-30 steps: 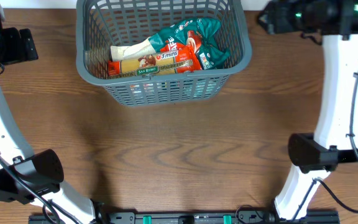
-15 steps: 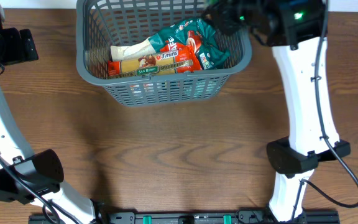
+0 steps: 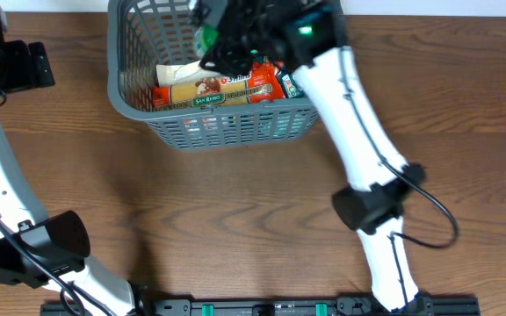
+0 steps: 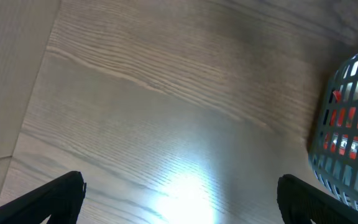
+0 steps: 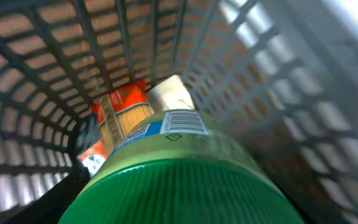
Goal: Pack container
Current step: 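Lift the jar with the right gripper and lower it into the basket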
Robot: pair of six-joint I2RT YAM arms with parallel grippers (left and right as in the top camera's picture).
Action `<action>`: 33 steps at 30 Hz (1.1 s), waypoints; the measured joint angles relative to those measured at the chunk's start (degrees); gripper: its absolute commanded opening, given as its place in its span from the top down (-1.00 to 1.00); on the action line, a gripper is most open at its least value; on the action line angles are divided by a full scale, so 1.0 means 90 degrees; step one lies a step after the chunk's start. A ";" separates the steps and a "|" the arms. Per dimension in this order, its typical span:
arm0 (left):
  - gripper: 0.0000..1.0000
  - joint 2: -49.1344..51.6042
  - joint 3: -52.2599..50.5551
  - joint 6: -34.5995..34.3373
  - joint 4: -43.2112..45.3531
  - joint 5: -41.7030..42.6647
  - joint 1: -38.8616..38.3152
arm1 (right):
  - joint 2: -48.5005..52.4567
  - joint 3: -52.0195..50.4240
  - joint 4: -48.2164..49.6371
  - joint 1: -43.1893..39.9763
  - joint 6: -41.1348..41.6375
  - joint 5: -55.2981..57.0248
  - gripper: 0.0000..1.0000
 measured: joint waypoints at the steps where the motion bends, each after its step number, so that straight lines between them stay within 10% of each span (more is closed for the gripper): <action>1: -0.97 0.0000 0.0000 0.0000 -0.0005 -0.0002 0.0000 | 0.0146 0.0000 0.0085 0.0012 0.0000 -0.0019 0.98; 13: -0.97 0.0000 0.0000 0.0000 -0.0015 -0.0002 0.0000 | 0.0862 -0.0002 0.0590 0.0010 0.0410 -0.0058 0.98; 15: -0.97 0.0000 0.0000 0.0000 -0.0012 -0.0002 0.0000 | 0.0865 -0.0002 0.0578 0.0007 0.0481 -0.0056 0.24; 16: -0.97 0.0000 0.0000 0.0000 -0.0015 -0.0002 0.0000 | 0.0865 -0.0002 0.0578 0.0005 0.0498 -0.0058 -0.48; 20: -0.97 0.0000 0.0000 0.0000 -0.0015 -0.0002 0.0000 | 0.0865 -0.0002 0.0546 -0.0039 0.0634 -0.0053 -0.96; 33: -0.97 0.0000 0.0000 0.0000 -0.0012 -0.0002 0.0000 | 0.0865 -0.0002 0.0308 -0.0170 0.0765 0.0333 -0.99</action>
